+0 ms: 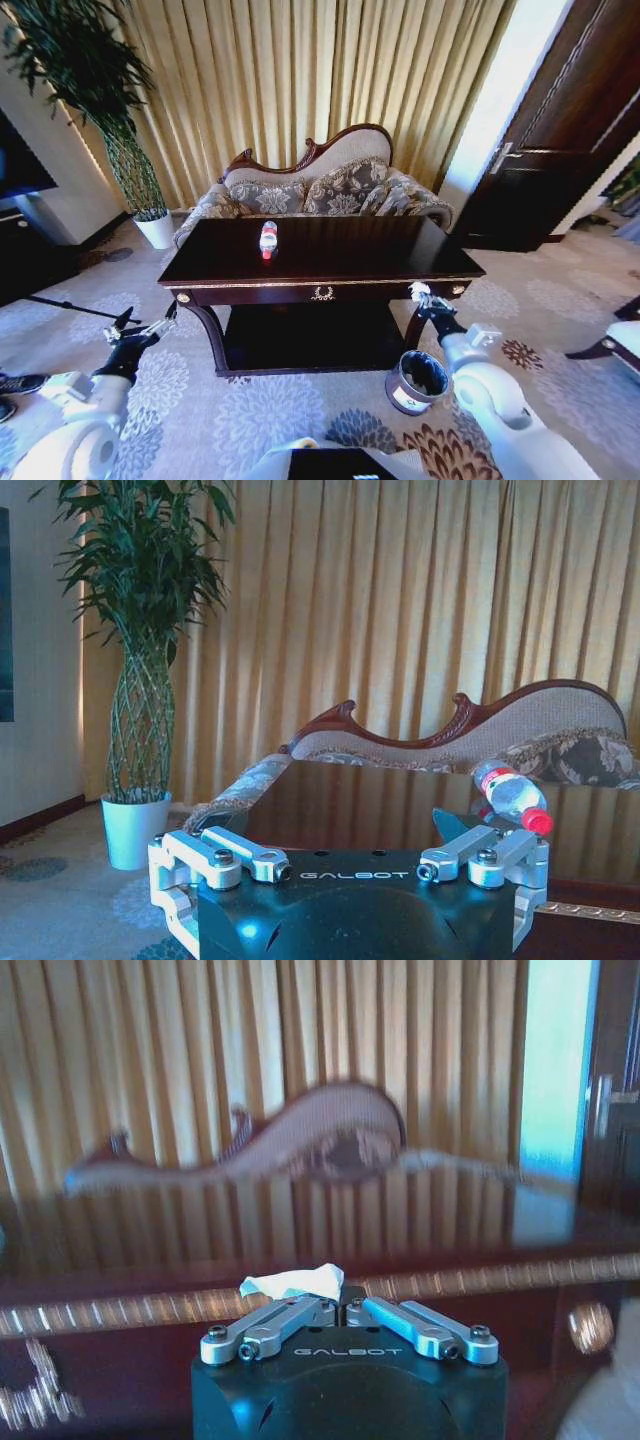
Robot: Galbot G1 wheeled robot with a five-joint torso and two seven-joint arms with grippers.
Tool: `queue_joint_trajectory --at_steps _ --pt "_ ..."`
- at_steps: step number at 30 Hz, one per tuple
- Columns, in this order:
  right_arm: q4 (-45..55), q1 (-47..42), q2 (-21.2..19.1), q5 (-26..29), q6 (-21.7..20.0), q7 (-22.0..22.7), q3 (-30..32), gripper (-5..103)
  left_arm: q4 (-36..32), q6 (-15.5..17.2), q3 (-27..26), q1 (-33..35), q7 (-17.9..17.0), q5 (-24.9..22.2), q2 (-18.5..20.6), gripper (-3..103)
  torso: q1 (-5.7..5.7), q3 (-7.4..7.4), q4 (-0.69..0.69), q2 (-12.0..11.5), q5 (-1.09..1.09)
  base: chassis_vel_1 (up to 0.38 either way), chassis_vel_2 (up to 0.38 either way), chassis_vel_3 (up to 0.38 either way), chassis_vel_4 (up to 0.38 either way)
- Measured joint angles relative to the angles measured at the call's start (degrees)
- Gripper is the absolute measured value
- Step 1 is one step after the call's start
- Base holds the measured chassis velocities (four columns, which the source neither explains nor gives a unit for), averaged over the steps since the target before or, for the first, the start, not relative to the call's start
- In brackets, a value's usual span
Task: Move to the front of the table and place the trash on the table into the trash bin.
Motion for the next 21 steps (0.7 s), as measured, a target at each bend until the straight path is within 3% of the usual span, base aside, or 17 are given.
queue_joint_trajectory --at_steps 4,6,11,21 --pt "-7.5 0.2 0.9 -2.1 -0.2 -1.6 -0.7 1 0.1 0.0 -0.1 0.0 0.0 -0.1 -0.1 100 0.0 0.0 -0.01 0.0 0.0 0.0 0.0 0.0 0.0" --pt "-15.9 2.1 1.3 -3.3 -0.2 -2.8 -1.7 1 0.1 0.0 -0.5 0.0 0.0 -0.5 -0.1 100 -0.02 -0.01 -0.01 0.0 0.02 0.0 0.0 0.0 0.0" --pt "-23.4 5.2 1.5 -3.5 -0.2 -3.2 -3.1 1 0.1 -0.1 -0.9 0.0 0.0 -1.0 0.0 100 -0.03 -0.01 -0.02 0.0 0.02 0.0 0.0 0.0 0.0" --pt "-47.8 18.9 1.7 -7.1 -0.2 -3.0 -6.6 1 -1.1 -0.3 -1.5 1.0 0.0 -1.5 -0.4 100 -0.02 -0.01 0.0 0.0 0.01 0.0 0.0 0.0 0.0"
